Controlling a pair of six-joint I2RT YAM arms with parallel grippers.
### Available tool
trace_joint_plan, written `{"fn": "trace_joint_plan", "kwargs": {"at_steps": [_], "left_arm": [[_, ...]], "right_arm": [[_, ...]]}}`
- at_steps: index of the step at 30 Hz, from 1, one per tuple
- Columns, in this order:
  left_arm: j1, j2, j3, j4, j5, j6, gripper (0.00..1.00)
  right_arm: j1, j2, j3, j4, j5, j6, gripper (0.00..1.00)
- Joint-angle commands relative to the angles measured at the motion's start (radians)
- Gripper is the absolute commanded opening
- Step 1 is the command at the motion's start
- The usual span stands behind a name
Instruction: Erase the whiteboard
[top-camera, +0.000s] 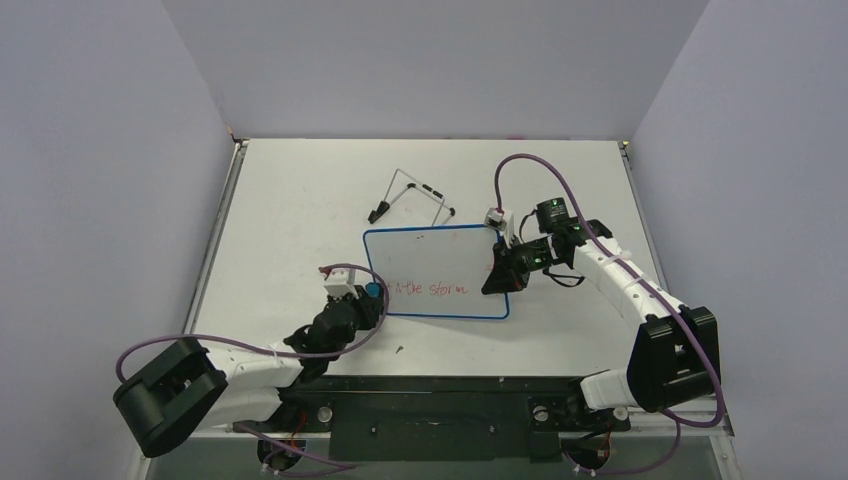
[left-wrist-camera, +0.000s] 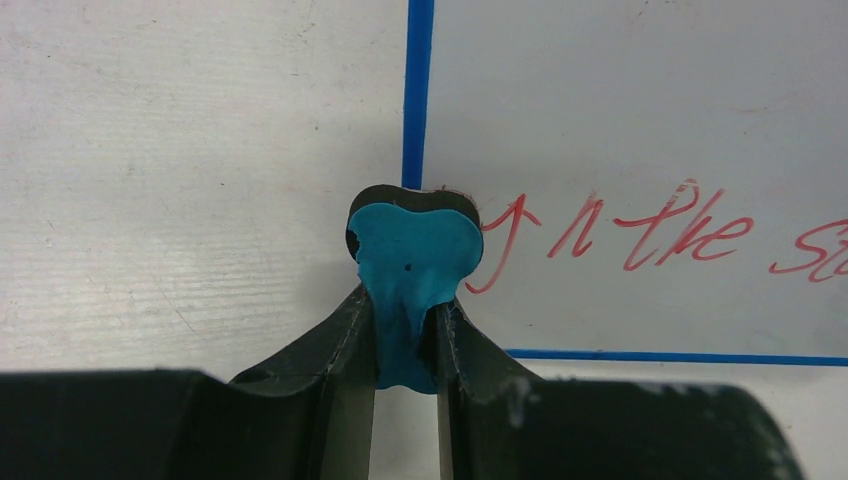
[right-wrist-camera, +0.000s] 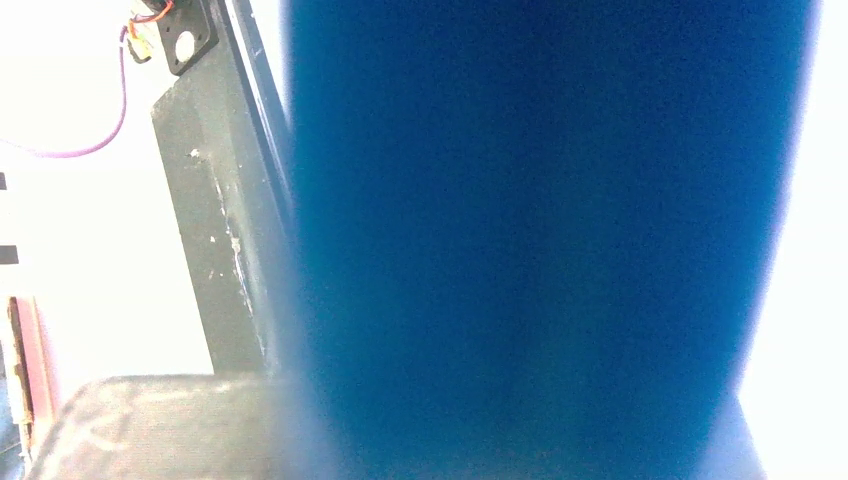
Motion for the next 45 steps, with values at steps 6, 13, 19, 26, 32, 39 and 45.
{"fn": "trace_joint_plan", "kwargs": {"at_steps": [6, 13, 19, 26, 32, 39, 45], "left_arm": [[0.010, 0.151, 0.045, 0.271, -0.029, 0.010, 0.00], [-0.035, 0.238, 0.099, 0.315, -0.061, 0.001, 0.00], [-0.093, 0.197, 0.154, 0.215, -0.112, 0.038, 0.00], [0.003, 0.156, 0.121, 0.187, -0.057, 0.066, 0.00], [0.065, 0.205, 0.098, 0.184, 0.046, 0.043, 0.00], [-0.085, 0.223, 0.048, 0.255, -0.043, 0.031, 0.00], [-0.052, 0.167, 0.161, 0.136, -0.048, 0.104, 0.00]], "right_arm": [[0.002, -0.016, -0.018, 0.048, 0.024, 0.035, 0.00], [0.002, -0.015, -0.021, 0.051, 0.022, 0.040, 0.00], [0.004, -0.008, -0.020, 0.052, 0.024, 0.039, 0.00], [0.005, -0.009, -0.019, 0.052, 0.027, 0.037, 0.00], [0.006, -0.013, -0.020, 0.052, 0.031, 0.036, 0.00], [0.005, -0.009, -0.018, 0.052, 0.028, 0.034, 0.00], [0.004, -0.017, -0.020, 0.052, 0.029, 0.034, 0.00]]}}
